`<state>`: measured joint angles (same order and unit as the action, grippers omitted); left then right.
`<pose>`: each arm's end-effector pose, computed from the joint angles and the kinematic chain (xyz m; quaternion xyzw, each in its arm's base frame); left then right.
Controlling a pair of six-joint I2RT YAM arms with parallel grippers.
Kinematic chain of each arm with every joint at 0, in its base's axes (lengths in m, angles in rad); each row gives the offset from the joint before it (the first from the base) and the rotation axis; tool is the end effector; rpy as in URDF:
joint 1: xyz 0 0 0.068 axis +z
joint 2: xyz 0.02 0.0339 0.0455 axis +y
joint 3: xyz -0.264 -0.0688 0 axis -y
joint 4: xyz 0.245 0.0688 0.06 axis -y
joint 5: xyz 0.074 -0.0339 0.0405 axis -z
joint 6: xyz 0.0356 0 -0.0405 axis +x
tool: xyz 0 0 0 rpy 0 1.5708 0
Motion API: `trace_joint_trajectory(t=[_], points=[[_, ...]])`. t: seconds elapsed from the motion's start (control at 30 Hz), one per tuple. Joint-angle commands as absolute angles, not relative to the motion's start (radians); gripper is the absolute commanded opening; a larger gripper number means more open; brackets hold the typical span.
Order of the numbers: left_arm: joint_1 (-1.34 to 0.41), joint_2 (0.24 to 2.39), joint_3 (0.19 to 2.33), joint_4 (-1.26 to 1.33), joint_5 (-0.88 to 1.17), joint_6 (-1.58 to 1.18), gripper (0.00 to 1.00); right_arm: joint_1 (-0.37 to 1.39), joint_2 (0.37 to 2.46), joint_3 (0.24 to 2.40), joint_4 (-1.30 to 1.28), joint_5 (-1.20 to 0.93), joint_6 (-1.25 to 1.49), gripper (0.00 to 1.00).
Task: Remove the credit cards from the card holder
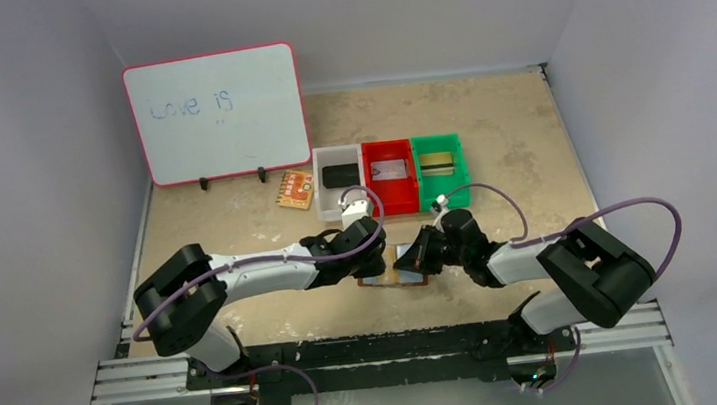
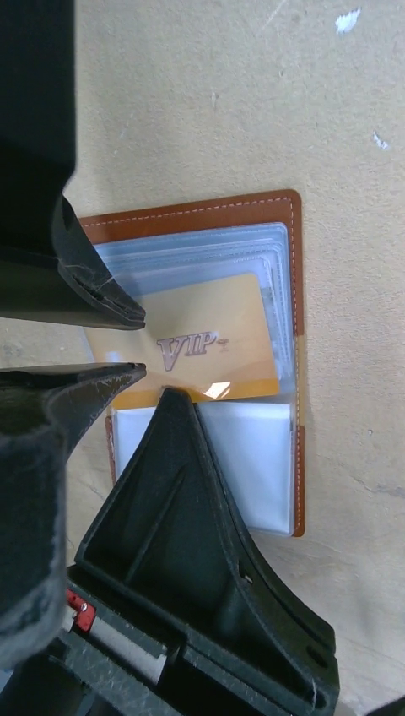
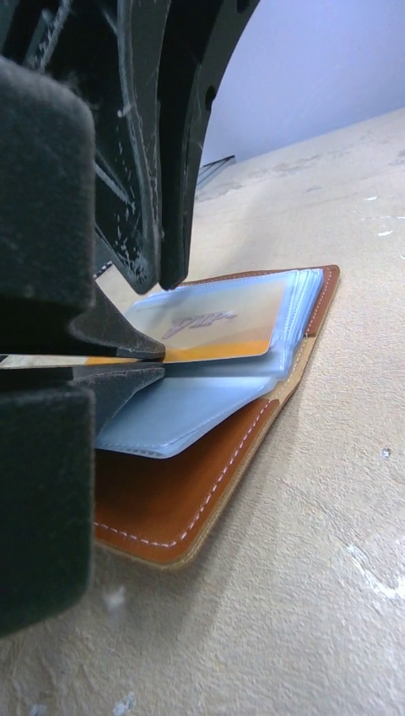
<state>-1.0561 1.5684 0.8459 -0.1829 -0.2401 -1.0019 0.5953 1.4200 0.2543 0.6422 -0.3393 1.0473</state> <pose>0.1599 -0.2656 0.1751 -0.0137 0.9391 -0.2194 0.2642 0.1798 0.1361 0.1192 0.1090 0.8508 0.4604 0.2287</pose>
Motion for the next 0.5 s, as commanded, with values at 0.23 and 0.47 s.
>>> trace_joint_trajectory(t=[0.23, 0.47], points=[[-1.056, 1.65, 0.859, -0.264, -0.291, -1.031, 0.11, 0.593, 1.326, 0.273, 0.512, -0.248, 1.054, 0.0], [-1.055, 1.656, 0.845, -0.272, -0.311, -1.04, 0.09, 0.592, 1.251, 0.265, 0.439, -0.181, 1.074, 0.0]])
